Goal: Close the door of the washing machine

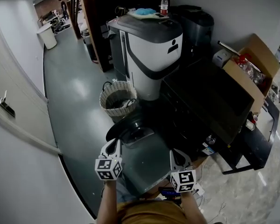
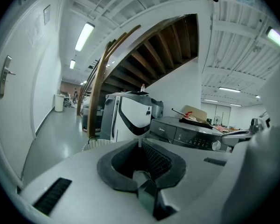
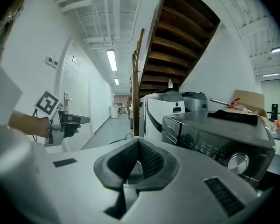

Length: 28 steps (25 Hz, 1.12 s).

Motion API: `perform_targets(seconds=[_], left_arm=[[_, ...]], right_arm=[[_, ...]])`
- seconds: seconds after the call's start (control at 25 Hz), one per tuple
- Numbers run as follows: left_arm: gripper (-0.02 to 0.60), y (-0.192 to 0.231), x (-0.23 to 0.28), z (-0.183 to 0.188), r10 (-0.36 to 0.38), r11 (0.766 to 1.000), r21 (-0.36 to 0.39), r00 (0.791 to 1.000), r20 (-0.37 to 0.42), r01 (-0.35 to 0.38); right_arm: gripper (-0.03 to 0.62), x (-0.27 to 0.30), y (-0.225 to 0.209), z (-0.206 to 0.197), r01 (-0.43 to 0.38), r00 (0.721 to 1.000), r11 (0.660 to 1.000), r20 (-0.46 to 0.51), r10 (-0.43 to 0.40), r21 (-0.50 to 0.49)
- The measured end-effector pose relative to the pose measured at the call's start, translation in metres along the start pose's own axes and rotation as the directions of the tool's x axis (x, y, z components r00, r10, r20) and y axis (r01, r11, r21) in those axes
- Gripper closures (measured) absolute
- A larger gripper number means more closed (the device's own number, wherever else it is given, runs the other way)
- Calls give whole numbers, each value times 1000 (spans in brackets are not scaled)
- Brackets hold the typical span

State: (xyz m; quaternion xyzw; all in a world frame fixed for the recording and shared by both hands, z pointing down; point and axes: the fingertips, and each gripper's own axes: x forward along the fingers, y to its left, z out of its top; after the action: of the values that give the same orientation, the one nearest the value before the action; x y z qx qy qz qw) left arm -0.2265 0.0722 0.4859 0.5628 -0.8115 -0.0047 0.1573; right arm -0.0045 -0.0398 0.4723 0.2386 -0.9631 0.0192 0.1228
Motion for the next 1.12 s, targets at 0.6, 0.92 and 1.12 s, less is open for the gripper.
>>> perform_targets(seconds=[0.6, 0.92, 1.12], left_arm=[[492, 80, 62, -28, -17, 1000, -13, 993, -118, 16], [478, 117, 109, -52, -56, 998, -15, 980, -191, 54], [477, 132, 135, -70, -100, 995, -9, 964, -248, 101]], right_arm=[[583, 82, 35, -21, -34, 995, 999, -99, 32, -15], [583, 124, 39, -34, -19, 988, 1000, -152, 16, -17], [583, 139, 42, -49, 3, 981, 1000, -194, -3, -3]])
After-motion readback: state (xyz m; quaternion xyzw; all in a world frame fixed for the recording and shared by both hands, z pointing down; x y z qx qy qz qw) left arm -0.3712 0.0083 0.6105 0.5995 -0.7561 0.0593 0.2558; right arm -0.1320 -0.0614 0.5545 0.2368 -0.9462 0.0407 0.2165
